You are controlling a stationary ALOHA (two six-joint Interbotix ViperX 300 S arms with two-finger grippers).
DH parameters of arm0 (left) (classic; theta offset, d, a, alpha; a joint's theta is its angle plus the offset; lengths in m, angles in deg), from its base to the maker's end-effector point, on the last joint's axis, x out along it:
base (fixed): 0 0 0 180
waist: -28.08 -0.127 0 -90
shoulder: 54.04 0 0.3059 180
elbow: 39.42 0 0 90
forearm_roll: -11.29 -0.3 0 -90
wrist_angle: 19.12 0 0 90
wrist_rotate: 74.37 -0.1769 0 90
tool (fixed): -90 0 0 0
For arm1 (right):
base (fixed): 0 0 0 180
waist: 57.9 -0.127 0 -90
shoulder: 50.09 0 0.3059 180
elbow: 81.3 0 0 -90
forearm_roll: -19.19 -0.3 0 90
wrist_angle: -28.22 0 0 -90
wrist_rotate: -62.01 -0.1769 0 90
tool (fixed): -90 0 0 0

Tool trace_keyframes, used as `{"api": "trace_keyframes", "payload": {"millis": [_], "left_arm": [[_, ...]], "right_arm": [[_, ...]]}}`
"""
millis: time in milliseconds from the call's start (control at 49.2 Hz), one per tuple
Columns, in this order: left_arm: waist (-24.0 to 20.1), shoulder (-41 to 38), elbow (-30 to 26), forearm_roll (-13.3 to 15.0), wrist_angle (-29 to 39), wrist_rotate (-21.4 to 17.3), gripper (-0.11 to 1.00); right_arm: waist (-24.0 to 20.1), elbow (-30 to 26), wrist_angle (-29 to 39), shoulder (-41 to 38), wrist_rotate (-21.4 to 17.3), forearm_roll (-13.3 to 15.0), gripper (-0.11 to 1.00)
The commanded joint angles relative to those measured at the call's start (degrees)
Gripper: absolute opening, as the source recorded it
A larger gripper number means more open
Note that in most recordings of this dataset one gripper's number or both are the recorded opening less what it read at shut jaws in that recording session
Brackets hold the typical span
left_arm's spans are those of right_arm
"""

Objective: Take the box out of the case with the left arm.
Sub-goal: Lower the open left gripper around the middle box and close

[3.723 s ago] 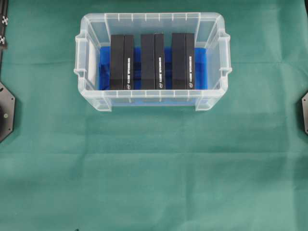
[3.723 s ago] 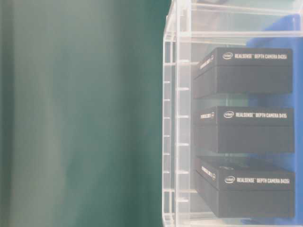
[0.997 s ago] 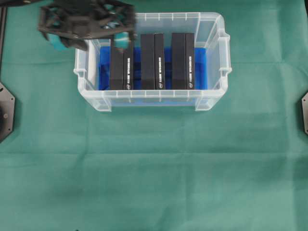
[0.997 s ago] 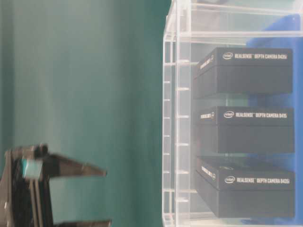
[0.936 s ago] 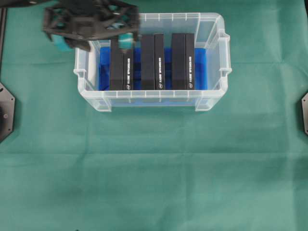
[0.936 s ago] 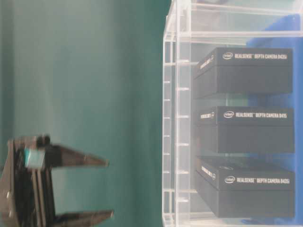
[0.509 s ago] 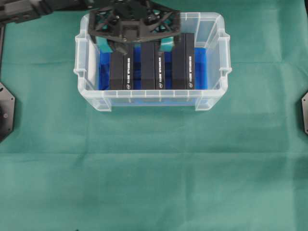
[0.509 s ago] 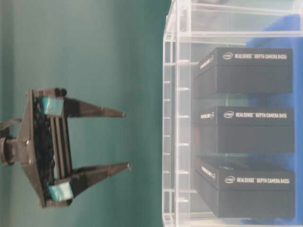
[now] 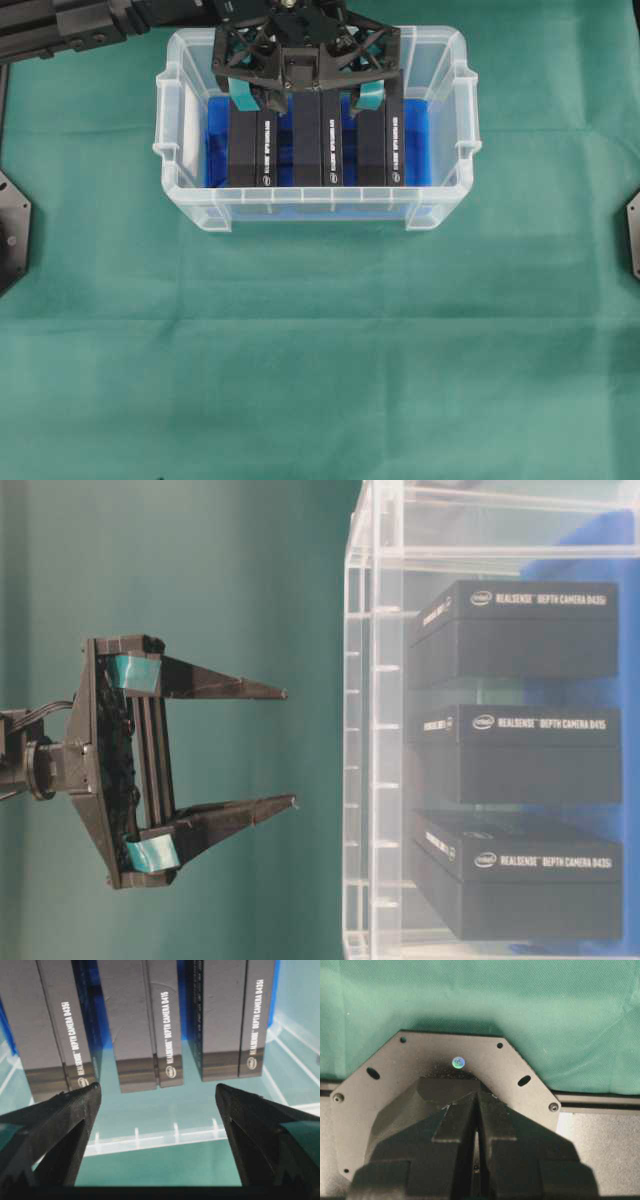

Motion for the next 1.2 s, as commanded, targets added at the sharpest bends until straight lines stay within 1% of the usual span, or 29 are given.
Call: {"api": "trace_keyframes", "payload": {"millis": [0,285,509,1180], "left_arm": [[-0.18,1.05,-1.14,-0.18,-0.62,0.0,0.97],[-0.44,0.7,-0.97,-0.44,-1.93,-0.26,0.97],[-1.05,0.7,-0.35,-0.44,-2.55,-1.23,0.97],[-0.44,0.62,0.62,-0.44,-3.43,-1.14,0.97]], "right_arm": [[0.0,-1.49,0.0,-0.26,-0.09,-0.18,0.01],[0.0,-1.41,0.09,-0.26,-0.09,-0.18,0.01],[0.0,-1.49,0.0,-0.26,-0.09,-0.18,0.01],[0.0,-1.41,0.09,-0.26,-0.09,-0.18,0.01]]}}
